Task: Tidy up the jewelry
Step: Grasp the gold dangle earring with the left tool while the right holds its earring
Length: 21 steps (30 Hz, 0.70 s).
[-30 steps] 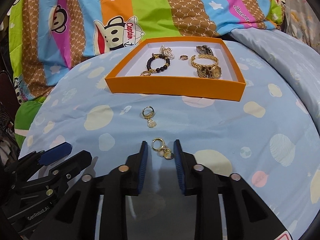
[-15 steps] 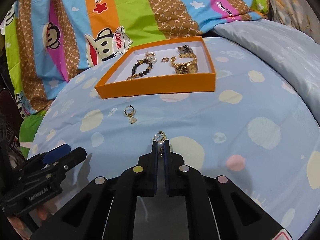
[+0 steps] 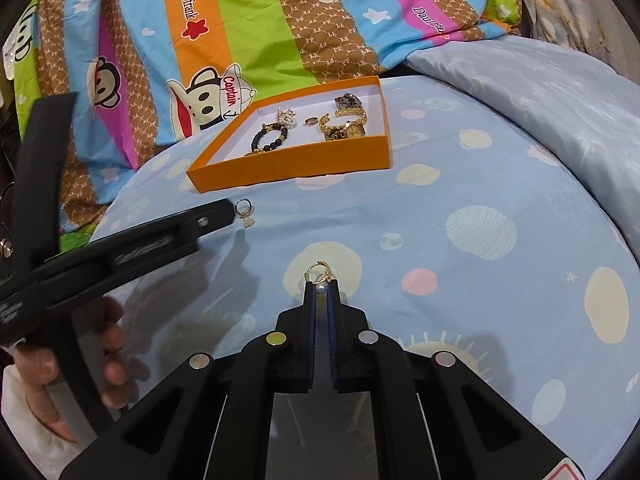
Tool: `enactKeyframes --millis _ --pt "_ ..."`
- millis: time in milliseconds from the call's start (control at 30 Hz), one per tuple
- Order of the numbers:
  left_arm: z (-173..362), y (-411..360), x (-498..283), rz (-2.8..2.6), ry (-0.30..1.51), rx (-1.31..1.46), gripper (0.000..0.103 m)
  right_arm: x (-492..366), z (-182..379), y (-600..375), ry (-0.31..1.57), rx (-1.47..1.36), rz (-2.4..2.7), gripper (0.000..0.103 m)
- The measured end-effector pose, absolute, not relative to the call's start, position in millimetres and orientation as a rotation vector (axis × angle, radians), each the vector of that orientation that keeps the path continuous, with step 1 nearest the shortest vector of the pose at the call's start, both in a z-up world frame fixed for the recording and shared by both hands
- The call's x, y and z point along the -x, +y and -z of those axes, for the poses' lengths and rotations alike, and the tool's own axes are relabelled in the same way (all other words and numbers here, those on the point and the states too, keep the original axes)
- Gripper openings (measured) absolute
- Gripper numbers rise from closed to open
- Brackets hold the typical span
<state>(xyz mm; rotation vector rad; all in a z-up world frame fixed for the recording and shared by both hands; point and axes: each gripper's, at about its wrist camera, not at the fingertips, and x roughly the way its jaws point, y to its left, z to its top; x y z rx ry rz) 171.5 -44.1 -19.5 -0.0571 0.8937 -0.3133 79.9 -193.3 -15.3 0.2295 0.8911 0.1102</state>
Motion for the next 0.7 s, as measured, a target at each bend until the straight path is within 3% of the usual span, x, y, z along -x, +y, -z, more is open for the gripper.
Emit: enactKeyframes --millis 67,200,267,300,400,700 --pt "25.8 -49.0 -178.1 0.309 0.918 0.062 0.037 -80.5 16.3 -193.8 0.896 -0.233 -0.111 0.005" --pt "26.9 -53.4 -176.6 0.302 0.900 0.044 0.028 -81.4 17.4 -192.5 0.903 -0.229 -0.117 0.005" --pt "27.6 -53.0 -175.8 0.315 0.901 0.051 0.009 -83.1 18.3 -191.6 0.909 -0.228 -0.119 0.005" --pt "27.8 -52.4 -175.6 0.321 0.901 0.057 0.007 -83.4 18.4 -191.4 0.910 -0.229 -0.121 0.005" --pt "25.9 -50.2 -171.8 0.335 0.886 0.069 0.001 -82.9 18.3 -191.5 0.907 -0.229 -0.124 0.005" --pt "21.2 -39.4 -137.6 0.356 0.862 0.072 0.000 -78.0 12.6 -185.4 0.877 -0.200 -0.130 0.005"
